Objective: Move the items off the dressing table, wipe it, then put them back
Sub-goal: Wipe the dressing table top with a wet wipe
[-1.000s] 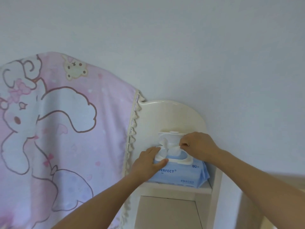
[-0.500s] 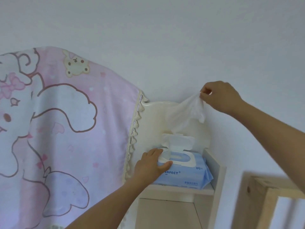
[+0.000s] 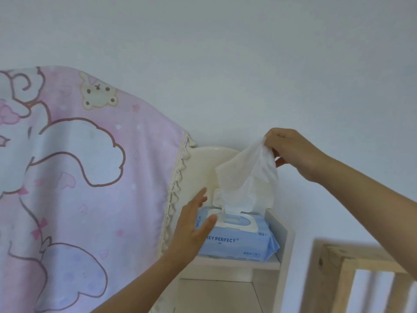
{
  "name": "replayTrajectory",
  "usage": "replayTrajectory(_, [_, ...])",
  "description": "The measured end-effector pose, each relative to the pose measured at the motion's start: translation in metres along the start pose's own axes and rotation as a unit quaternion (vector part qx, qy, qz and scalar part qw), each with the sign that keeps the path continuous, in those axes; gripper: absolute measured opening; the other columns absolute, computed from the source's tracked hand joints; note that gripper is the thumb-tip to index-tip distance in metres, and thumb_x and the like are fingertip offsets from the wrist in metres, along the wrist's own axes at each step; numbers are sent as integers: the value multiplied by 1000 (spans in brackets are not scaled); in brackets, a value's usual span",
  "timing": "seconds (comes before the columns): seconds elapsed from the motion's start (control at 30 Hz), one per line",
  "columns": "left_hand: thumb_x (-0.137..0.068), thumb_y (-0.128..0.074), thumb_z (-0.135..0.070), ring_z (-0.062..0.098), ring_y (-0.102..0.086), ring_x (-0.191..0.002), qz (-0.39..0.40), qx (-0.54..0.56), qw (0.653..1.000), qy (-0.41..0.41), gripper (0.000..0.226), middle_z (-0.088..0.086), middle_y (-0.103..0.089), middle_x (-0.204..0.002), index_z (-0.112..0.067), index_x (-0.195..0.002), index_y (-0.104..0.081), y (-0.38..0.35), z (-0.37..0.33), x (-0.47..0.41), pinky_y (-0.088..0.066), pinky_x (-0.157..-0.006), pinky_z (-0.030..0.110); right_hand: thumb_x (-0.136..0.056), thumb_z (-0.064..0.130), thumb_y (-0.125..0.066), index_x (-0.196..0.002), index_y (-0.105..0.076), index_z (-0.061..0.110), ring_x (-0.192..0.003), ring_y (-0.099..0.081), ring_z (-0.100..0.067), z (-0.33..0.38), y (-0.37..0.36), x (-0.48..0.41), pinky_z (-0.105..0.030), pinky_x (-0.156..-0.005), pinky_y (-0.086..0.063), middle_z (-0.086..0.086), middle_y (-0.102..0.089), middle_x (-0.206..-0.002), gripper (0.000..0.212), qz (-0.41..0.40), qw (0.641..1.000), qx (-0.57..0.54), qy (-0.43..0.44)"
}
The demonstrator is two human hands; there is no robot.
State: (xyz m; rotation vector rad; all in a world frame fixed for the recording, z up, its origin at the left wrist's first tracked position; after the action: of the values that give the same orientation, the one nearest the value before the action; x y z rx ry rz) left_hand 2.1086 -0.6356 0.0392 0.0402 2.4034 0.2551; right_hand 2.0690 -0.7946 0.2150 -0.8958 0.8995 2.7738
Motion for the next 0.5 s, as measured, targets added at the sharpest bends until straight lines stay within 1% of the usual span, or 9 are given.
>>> replayTrajectory(0.03, [-63, -50, -62, -9, -50, -105, -1, 78, 997, -1, 63, -22, -50, -117, -50, -122, -32, 7, -9, 6, -38, -92, 15, -88, 7, -43, -63, -49, 15, -44, -52, -1, 0, -9, 3, -14, -41, -42, 3, -54, -58, 27, 11, 1000, -4, -1])
replayTrajectory(0.07, [-64, -58, -55, -9, -55, -98, 1, 136, 991, 1, 66, -20, -55, -111, -44, -125, -34, 13, -13, 10, -43, -85, 13, -90, 9, -44, -64, -50, 15, -42, -51, 1, -1, -19, 6, -12, -40, -41, 4, -53, -58, 27, 25, 1000, -7, -3])
replayTrajectory(0.13, [-74, -70, -22, -3, -63, -90, -6, 215, 977, 10, 63, -14, -68, -100, -30, -128, -39, 26, -21, 14, -49, -75, 13, -91, 14, -47, -67, -53, 17, -43, -51, 2, -2, -43, 11, -12, -42, -40, 5, -55, -60, 25, 56, 998, -2, -5])
replayTrajectory(0.17, [-79, -66, -4, -1, -65, -87, -19, 232, 972, 21, 55, -15, -71, -96, -27, -124, -44, 35, -23, 15, -51, -70, 14, -91, 15, -48, -69, -54, 18, -47, -52, -1, -2, -57, 13, -14, -46, -41, 4, -56, -63, 24, 73, 997, 3, -2])
replayTrajectory(0.2, [-80, -60, 7, 1, -67, -83, -38, 237, 970, 36, 48, -16, -72, -89, -26, -115, -52, 45, -24, 17, -52, -66, 14, -92, 16, -49, -70, -55, 19, -51, -53, -4, -1, -69, 15, -16, -49, -42, 2, -58, -65, 23, 88, 996, 6, 1])
replayTrajectory(0.23, [-80, -56, 12, 4, -67, -78, -63, 233, 969, 51, 44, -13, -73, -82, -26, -104, -61, 58, -22, 20, -53, -62, 16, -92, 17, -50, -71, -56, 20, -53, -53, -7, -2, -81, 17, -17, -51, -43, 1, -59, -67, 22, 101, 995, 4, 3])
replayTrajectory(0.3, [-79, -55, 13, 8, -67, -71, -104, 229, 965, 68, 40, -7, -73, -75, -23, -83, -70, 84, -18, 28, -54, -59, 20, -91, 16, -51, -72, -57, 19, -47, -54, -5, -5, -100, 19, -16, -45, -44, 1, -60, -65, 20, 121, 993, -9, -2])
replayTrajectory(0.4, [-80, -54, 12, 9, -65, -63, -146, 208, 964, 78, 34, -4, -71, -66, -18, -72, -70, 119, -12, 40, -54, -57, 20, -91, 14, -53, -72, -58, 17, -42, -55, -3, -15, -124, 23, -16, -41, -45, 0, -63, -64, 19, 150, 988, -9, -19])
replayTrajectory(0.5, [-82, -54, 10, 2, -59, -50, -170, 172, 966, 89, 31, -8, -66, -54, -15, -67, -67, 148, -6, 51, -47, -49, 12, -90, 10, -53, -71, -58, 15, -42, -56, -9, -30, -149, 31, -19, -43, -47, 1, -62, -55, 20, 183, 983, -3, -34])
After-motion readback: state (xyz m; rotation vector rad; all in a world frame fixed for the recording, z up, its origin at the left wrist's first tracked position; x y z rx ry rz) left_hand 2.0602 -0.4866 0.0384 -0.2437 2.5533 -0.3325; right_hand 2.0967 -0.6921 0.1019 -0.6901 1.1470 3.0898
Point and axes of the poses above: each hand's wrist, its own x-axis away from the middle knuckle, its own y-axis out of the back of the hand, z = x × y, the point moved 9 cm from there along -x, towards the middle knuckle
